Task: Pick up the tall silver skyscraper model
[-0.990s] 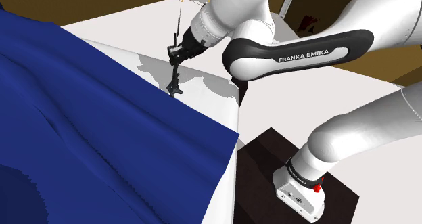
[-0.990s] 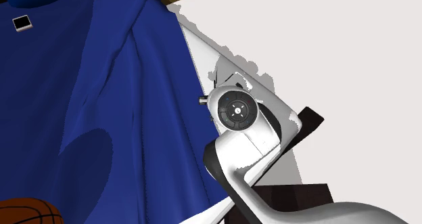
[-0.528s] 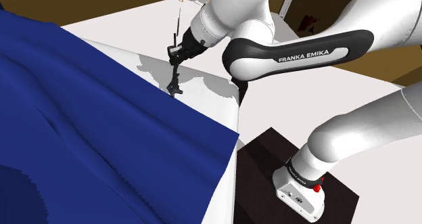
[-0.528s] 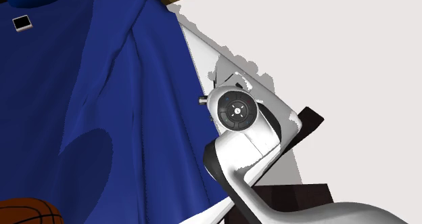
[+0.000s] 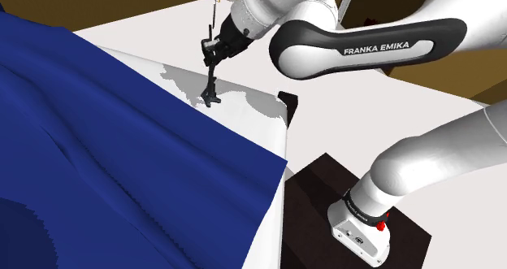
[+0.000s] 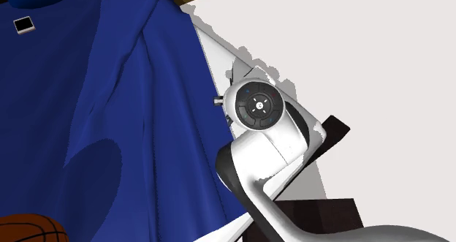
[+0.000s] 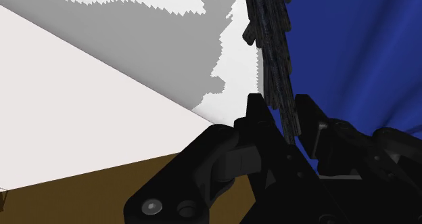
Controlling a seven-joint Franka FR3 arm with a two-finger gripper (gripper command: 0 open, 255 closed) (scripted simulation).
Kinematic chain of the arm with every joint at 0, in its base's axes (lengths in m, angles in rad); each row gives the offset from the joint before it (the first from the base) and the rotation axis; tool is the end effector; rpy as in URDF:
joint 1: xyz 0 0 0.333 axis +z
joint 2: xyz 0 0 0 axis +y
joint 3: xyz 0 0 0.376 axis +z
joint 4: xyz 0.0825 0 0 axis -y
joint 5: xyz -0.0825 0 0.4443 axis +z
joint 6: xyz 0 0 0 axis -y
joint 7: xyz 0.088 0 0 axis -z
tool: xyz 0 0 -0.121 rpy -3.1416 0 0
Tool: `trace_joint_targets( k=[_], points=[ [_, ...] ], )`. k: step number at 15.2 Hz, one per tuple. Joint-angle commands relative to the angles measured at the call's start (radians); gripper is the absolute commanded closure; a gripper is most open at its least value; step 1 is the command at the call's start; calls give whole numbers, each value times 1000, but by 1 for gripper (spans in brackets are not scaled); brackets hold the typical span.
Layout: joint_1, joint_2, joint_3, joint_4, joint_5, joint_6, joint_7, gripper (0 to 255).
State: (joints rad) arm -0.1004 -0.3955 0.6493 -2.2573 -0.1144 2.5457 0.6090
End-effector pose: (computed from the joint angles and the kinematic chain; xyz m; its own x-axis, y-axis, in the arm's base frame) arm 0.4469 0.3183 0.5781 0.7791 0.0299 0.6262 0.0609 -0.9977 -0.0282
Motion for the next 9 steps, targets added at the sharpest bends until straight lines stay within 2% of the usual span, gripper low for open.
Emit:
trace_joint_targets(
  k=[1, 9],
  points=[
    [8, -8, -10, 17, 10, -25, -12, 255],
    [18, -16, -31, 89, 27, -105, -41, 255]
  ],
)
